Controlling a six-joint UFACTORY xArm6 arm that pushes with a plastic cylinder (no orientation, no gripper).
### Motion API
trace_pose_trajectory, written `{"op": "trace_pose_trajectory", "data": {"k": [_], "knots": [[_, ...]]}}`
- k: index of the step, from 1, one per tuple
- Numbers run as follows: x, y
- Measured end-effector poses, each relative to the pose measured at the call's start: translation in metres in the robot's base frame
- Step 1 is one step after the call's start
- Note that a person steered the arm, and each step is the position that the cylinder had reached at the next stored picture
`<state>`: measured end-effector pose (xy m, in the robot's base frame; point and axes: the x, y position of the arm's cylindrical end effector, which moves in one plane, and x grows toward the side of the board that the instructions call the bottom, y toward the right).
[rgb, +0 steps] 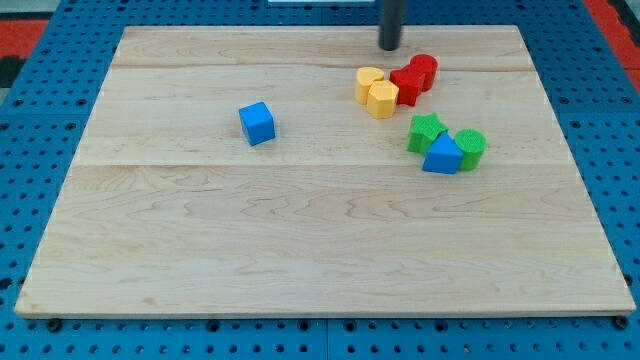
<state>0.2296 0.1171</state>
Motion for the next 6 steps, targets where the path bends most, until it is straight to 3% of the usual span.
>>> {"op": "trace_pose_trajectory", "data": {"k": [1, 3, 6], "knots": [[0.004, 0.041], [0.065, 0.038], [0.076, -0.03]]}}
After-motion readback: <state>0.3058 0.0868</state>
